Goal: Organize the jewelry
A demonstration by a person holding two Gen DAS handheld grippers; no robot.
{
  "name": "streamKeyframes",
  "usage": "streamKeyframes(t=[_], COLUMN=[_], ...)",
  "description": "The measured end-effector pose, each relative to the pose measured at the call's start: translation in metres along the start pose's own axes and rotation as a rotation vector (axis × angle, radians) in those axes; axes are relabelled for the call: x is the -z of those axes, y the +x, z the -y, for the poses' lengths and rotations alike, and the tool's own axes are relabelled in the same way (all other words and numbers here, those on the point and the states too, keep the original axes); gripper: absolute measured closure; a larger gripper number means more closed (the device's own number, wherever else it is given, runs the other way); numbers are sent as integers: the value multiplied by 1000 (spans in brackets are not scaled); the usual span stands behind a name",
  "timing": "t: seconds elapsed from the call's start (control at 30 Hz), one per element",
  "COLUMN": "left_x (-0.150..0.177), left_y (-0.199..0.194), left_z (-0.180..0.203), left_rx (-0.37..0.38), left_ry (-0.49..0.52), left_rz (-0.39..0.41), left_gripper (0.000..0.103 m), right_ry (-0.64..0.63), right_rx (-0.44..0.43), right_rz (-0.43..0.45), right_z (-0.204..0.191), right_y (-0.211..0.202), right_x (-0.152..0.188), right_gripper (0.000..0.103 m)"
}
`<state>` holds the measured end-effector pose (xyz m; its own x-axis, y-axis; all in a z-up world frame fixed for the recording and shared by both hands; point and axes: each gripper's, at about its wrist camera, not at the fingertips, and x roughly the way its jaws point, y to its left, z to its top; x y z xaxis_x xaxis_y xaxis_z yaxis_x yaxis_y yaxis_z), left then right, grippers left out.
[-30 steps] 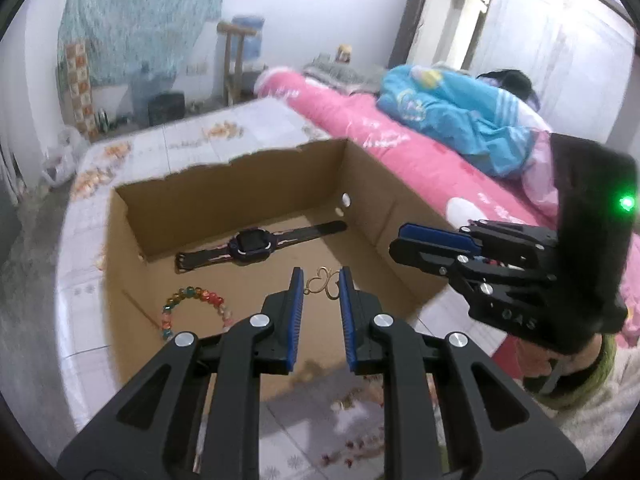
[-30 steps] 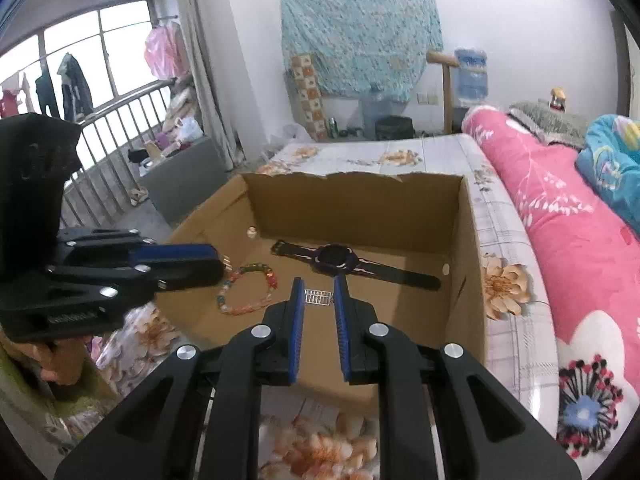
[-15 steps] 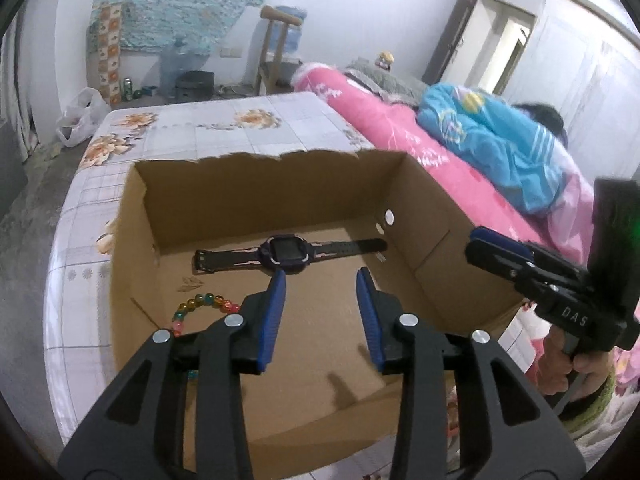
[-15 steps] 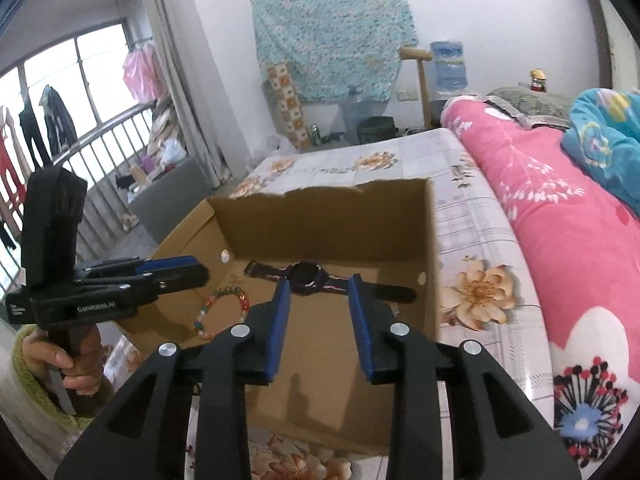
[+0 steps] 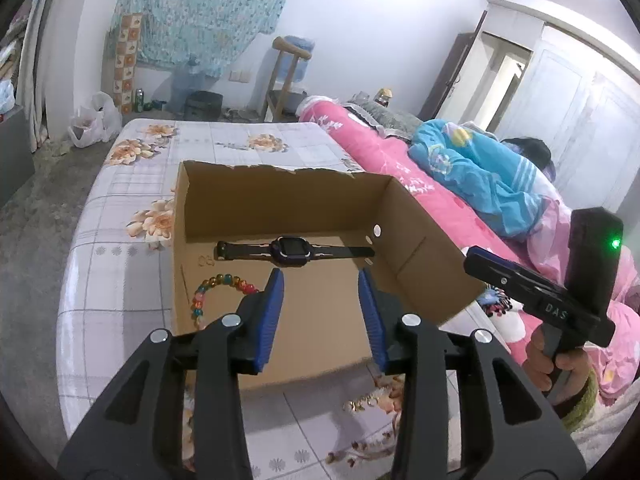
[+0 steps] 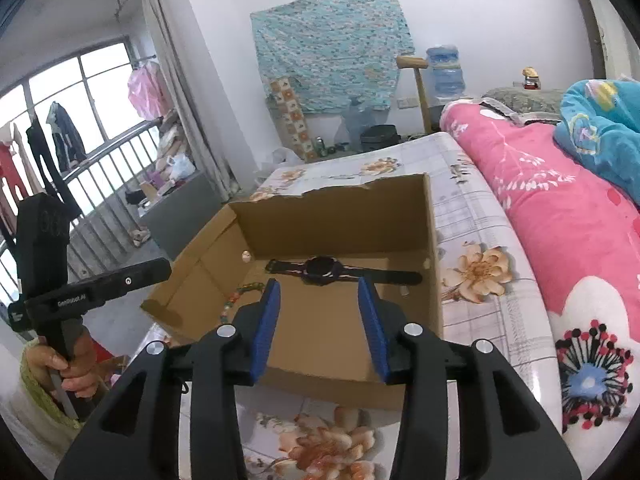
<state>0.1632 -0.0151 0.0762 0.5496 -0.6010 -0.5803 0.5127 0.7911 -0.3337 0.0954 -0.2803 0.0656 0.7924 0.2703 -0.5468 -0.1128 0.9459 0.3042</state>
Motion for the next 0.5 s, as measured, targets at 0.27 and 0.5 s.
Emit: streamKeyframes(t=[0.27, 0.5], left_x=[14, 24], left_y=[-17, -23], left_z=[6, 13], left_rx=[-3, -10], left_ry=[8, 31], left_rz=[11, 11], left_gripper=[63, 61], right_ry=[-15, -30], right_rx=[-49, -65], right_rz=[8, 10], right_z=[-13, -19], right_y=[-8, -13], right_x=[6, 8], right_gripper=[52, 48])
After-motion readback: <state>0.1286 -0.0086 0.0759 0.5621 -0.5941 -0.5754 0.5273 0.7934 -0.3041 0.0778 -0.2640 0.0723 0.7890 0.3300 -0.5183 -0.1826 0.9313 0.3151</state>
